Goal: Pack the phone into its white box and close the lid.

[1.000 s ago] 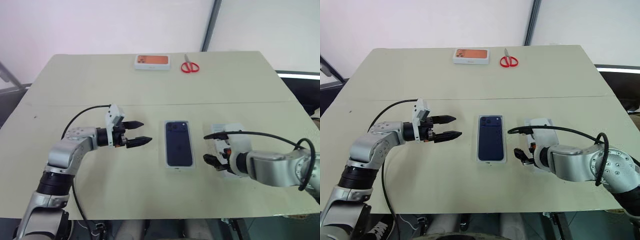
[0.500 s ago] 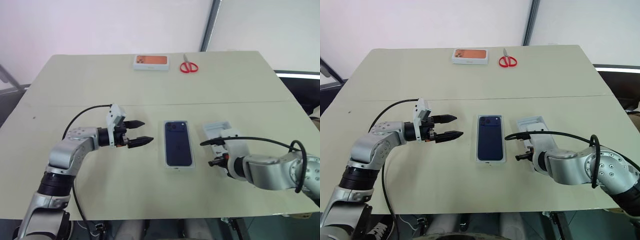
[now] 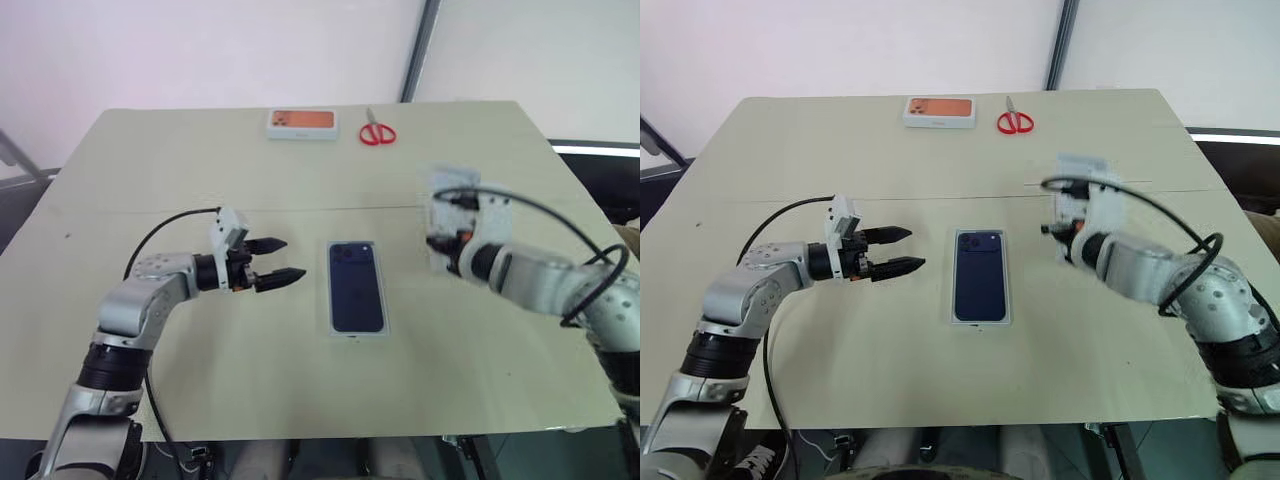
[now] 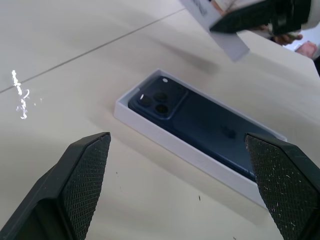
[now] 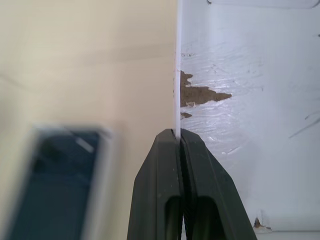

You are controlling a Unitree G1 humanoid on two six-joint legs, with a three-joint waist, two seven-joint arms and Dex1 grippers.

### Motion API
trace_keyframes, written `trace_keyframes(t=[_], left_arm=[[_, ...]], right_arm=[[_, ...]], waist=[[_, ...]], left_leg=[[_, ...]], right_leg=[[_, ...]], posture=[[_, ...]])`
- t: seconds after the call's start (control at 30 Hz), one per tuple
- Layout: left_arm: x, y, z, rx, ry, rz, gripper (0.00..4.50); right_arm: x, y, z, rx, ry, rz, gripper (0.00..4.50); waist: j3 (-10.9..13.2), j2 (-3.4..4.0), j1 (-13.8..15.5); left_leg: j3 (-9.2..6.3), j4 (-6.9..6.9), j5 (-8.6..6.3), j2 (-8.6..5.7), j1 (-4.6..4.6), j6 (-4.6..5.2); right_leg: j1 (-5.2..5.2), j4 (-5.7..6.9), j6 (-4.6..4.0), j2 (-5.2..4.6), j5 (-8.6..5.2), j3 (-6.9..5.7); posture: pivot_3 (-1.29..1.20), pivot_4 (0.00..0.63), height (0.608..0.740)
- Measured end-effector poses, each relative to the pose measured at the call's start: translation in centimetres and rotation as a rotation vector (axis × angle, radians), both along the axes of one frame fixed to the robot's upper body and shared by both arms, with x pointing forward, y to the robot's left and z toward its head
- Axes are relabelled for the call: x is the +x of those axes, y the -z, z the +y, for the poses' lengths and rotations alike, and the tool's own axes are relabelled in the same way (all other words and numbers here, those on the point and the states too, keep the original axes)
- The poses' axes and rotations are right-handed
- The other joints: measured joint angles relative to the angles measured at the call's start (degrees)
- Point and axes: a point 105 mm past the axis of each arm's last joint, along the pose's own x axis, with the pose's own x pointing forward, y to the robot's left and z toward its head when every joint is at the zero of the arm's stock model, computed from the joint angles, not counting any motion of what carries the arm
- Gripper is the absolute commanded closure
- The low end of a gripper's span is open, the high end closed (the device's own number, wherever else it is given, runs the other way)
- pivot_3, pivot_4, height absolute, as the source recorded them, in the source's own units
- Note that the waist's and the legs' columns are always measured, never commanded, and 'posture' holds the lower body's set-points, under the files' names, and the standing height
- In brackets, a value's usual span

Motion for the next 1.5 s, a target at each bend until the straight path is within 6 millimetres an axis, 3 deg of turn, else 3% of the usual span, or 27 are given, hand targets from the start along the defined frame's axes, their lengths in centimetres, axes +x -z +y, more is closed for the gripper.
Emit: trace_keyframes(t=[0.17, 0.33, 0.53, 0.7, 0.93, 1.03, 1.23, 1.33, 1.5], left_arm=[[0.3, -0.7, 0.4, -0.034, -0.030, -0.016, 0.00], [0.5, -2.0, 1.8, -0.033, -0.055, -0.081, 0.00], [-1.1, -2.9, 3.0, -0.043, 0.003, -0.079, 0.00], [-1.6, -2.5, 3.7, -0.037, -0.002, -0.066, 0.00], [-1.9, -2.4, 5.5, -0.012, -0.049, -0.095, 0.00], [-2.0, -2.2, 5.6, -0.002, -0.062, -0.109, 0.00], [-2.3, -0.8, 4.5, -0.009, -0.069, -0.096, 0.00], [-2.2, -0.6, 4.0, -0.024, -0.066, -0.088, 0.83], [-2.8, 1.0, 2.4, -0.034, -0.009, -0.012, 3.44]], right_arm=[[-0.1, 0.5, 2.6, 0.344, -0.063, 0.032, 4.45], [-1.5, -1.8, 5.6, 0.638, -0.252, 0.007, 4.45], [-2.9, -2.3, 8.8, 0.850, -0.385, 0.048, 4.45], [-4.6, -0.8, 11.9, 0.895, -0.505, 0.137, 4.45], [-5.7, -0.4, 14.1, 0.984, -0.602, 0.188, 4.45], [-6.0, 0.4, 14.3, 0.977, -0.619, 0.220, 4.45], [-6.7, 4.4, 13.7, 0.898, -0.597, 0.366, 4.45], [-6.7, 5.0, 13.7, 0.885, -0.596, 0.388, 4.50], [-6.4, 5.4, 13.5, 0.891, -0.570, 0.403, 4.50]], waist=[[0.04, 0.05, 0.02], [0.05, 0.05, -0.14], [0.05, 0.07, -0.35], [0.06, 0.09, -0.16], [0.07, 0.11, -0.30], [0.06, 0.11, -0.26], [0.07, 0.11, -0.12], [0.06, 0.12, -0.39], [0.06, 0.12, -0.27]], left_leg=[[0.06, 0.03, 0.01, -0.06, -0.03, -0.01], [0.20, 0.04, 0.01, -0.02, -0.01, -0.01], [0.27, -0.04, 0.01, 0.03, -0.01, -0.02], [0.29, -0.02, 0.02, 0.01, -0.01, -0.04], [0.29, -0.07, 0.02, 0.02, -0.01, -0.05], [0.30, -0.05, 0.02, 0.01, 0.00, -0.05], [0.30, -0.03, 0.02, -0.01, 0.00, -0.05], [0.30, -0.07, 0.02, 0.02, 0.00, -0.05], [0.31, -0.05, 0.02, 0.00, 0.00, -0.04]], right_leg=[[-0.08, 0.08, 0.00, -0.06, 0.00, 0.11], [-0.27, 0.34, 0.00, -0.05, 0.00, 0.30], [-0.44, 0.40, -0.01, 0.00, -0.01, 0.43], [-0.45, 0.41, -0.01, -0.02, 0.00, 0.47], [-0.50, 0.42, -0.02, -0.02, 0.00, 0.48], [-0.50, 0.41, -0.02, -0.03, 0.00, 0.48], [-0.46, 0.42, -0.02, -0.07, 0.00, 0.48], [-0.50, 0.43, -0.02, -0.04, 0.00, 0.49], [-0.48, 0.42, -0.02, -0.04, 0.00, 0.49]], posture=[[0.00, 0.150, 0.740], [0.00, 0.150, 0.740], [0.00, 0.150, 0.740], [0.00, 0.150, 0.740], [0.00, 0.150, 0.740], [0.00, 0.150, 0.740], [0.00, 0.150, 0.740], [0.00, 0.150, 0.740], [0.00, 0.150, 0.740]])
